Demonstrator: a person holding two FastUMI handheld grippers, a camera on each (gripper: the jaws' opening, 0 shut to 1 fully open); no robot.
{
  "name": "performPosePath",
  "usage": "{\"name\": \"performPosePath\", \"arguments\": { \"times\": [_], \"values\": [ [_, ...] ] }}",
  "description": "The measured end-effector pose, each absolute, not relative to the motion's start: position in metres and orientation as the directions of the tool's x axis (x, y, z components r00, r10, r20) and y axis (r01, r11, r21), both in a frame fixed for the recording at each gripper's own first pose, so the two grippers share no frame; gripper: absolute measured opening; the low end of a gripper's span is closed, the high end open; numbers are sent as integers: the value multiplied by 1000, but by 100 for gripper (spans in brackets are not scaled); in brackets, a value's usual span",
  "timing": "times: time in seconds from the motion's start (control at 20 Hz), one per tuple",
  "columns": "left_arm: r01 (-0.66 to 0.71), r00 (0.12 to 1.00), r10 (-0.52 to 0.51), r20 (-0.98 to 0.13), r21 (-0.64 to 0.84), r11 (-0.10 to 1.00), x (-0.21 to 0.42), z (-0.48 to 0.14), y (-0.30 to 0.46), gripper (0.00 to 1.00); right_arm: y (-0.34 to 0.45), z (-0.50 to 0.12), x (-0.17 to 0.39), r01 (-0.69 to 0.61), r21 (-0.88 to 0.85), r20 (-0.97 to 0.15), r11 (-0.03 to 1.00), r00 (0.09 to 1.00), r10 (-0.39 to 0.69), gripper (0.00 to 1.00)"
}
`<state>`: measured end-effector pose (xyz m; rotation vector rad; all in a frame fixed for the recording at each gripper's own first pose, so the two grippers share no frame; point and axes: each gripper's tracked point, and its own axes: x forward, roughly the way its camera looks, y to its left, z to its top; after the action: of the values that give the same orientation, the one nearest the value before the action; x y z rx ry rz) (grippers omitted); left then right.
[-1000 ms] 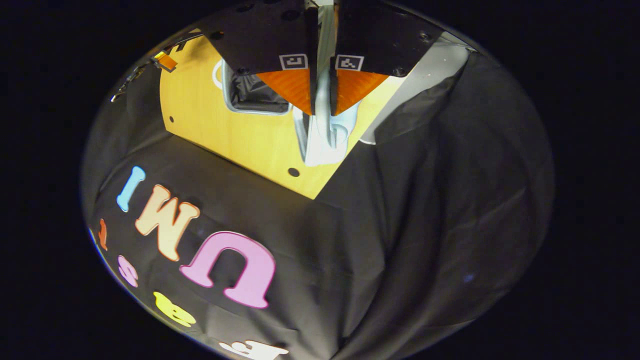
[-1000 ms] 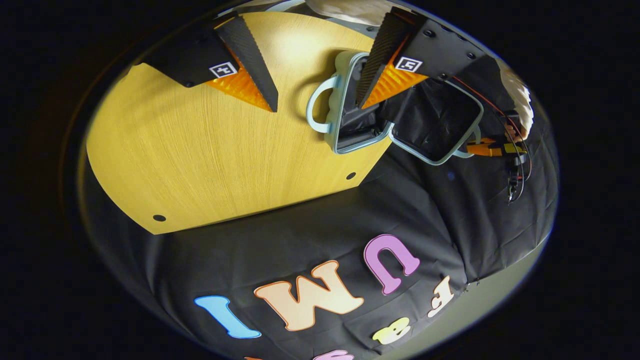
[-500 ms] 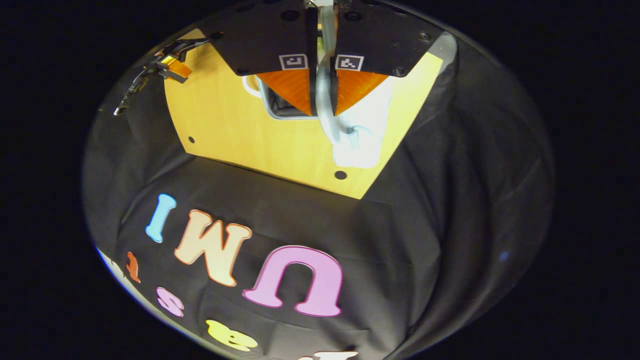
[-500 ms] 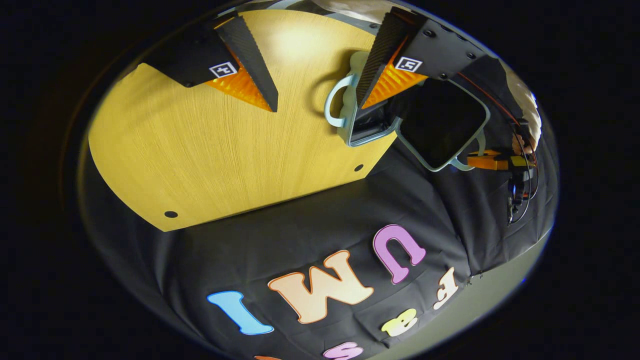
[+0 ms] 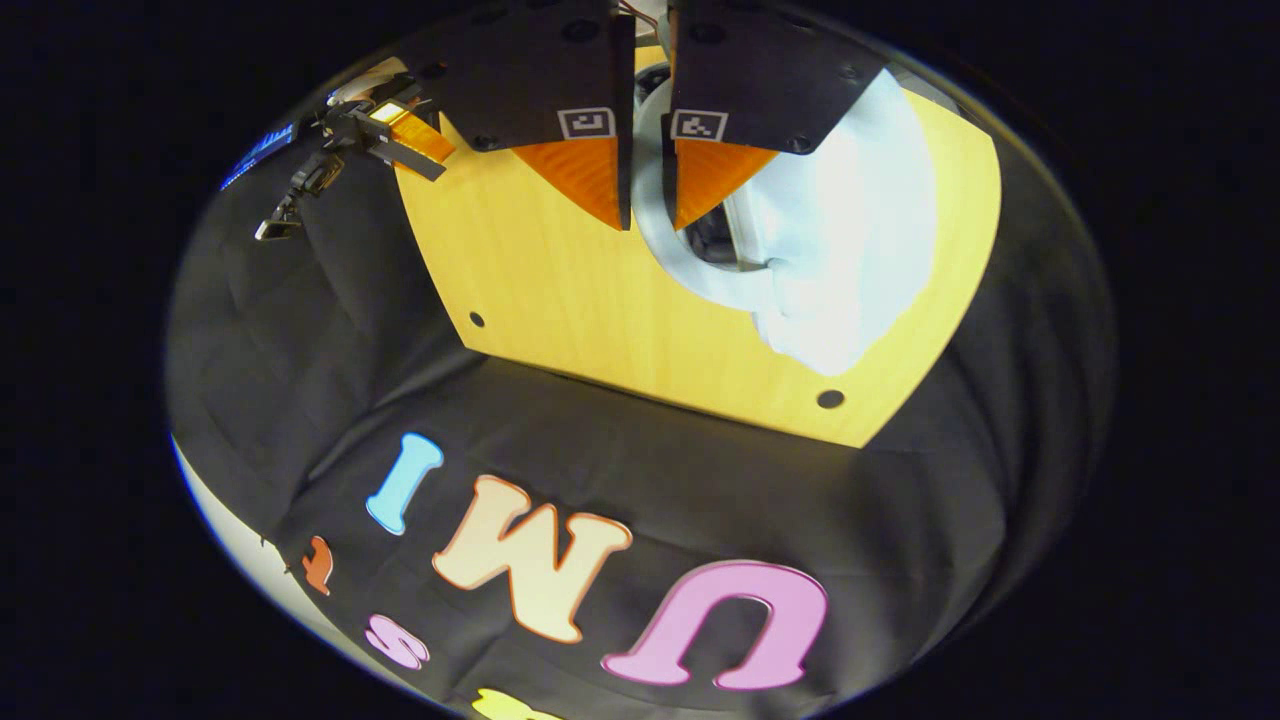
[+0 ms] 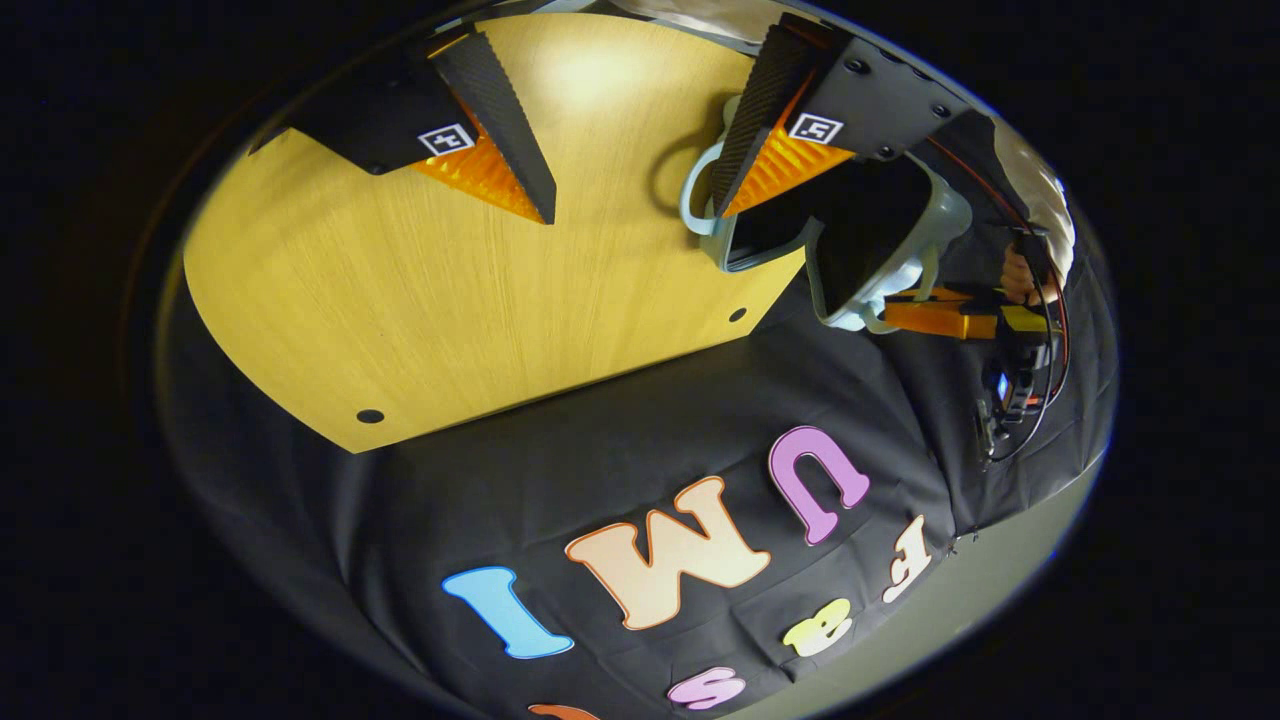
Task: First open the suitcase, pack the skin care products into it, and then close the suitcase.
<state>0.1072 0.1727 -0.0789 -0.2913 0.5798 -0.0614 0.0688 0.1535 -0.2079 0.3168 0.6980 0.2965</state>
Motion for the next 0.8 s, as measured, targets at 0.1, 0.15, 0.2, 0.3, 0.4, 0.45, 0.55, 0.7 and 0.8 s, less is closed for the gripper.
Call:
{"name": "performPosePath", "arguments": {
  "times": [0.1, 0.15, 0.2, 0.3, 0.4, 0.45, 0.55, 0.7, 0.8],
  "values": [
    [-14, 805, -157, -572, -283, 959, 118, -102, 152, 6, 144, -205, 72, -149, 374, -575, 915, 737, 355, 98],
    [-14, 791, -159, -591, -276, 961, 122, -114, 144, 6, 138, -203, 74, -143, 371, -572, 917, 743, 347, 98],
    [-16, 775, -158, -612, -269, 963, 127, -126, 137, 6, 133, -202, 75, -137, 369, -570, 919, 748, 341, 98],
    [-29, 745, -149, -650, -254, 967, 135, -151, 125, 6, 122, -200, 76, -124, 371, -566, 920, 756, 330, 98],
    [-37, 709, -129, -694, -219, 975, 140, -178, 115, 6, 114, -200, 77, -113, 369, -565, 923, 761, 319, 98],
    [-36, 693, -113, -712, -191, 981, 144, -190, 112, 7, 109, -201, 79, -108, 365, -564, 925, 764, 312, 98],
    [-28, 673, -78, -736, -130, 991, 146, -205, 117, 10, 101, -202, 81, -100, 349, -565, 932, 771, 294, 97],
    [-39, 648, -41, -760, -86, 996, 148, -219, 120, 7, 92, -202, 85, -101, 324, -560, 941, 781, 277, 98],
    [-60, 636, -27, -771, -84, 995, 148, -225, 119, 6, 89, -200, 87, -104, 327, -553, 939, 785, 279, 98]
  ]
}}
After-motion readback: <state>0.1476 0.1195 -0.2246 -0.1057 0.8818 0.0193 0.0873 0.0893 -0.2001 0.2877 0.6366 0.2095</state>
